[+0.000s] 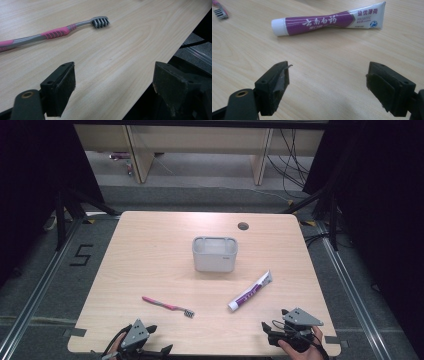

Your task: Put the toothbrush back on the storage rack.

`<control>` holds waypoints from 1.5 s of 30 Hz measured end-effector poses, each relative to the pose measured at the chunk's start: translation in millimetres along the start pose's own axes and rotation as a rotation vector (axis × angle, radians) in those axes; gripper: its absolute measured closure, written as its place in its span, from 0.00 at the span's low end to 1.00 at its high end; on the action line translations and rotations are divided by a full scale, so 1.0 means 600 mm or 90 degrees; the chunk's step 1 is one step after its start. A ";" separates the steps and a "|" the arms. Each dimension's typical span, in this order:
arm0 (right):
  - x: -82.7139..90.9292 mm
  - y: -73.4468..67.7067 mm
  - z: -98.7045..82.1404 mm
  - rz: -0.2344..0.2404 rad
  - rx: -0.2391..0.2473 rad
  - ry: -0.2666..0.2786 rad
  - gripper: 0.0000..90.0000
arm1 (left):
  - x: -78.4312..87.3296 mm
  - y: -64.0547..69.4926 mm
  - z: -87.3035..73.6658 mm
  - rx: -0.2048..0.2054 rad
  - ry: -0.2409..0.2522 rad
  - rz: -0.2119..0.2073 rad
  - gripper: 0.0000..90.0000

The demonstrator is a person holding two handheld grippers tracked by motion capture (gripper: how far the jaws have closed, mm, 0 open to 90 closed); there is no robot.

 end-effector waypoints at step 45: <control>-0.003 -0.007 0.006 0.029 0.011 0.017 0.25 | -0.001 -0.097 0.135 -0.151 -0.043 0.043 0.20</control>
Point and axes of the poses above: each handheld gripper's, and its own axes: x roughly backward along the jaws, z roughly out of its top, y roughly to its right, the point moved 3 cm from there along -x, roughly forward along the jaws, and after that the axes turned 13 degrees about x, right-handed, at the moved point
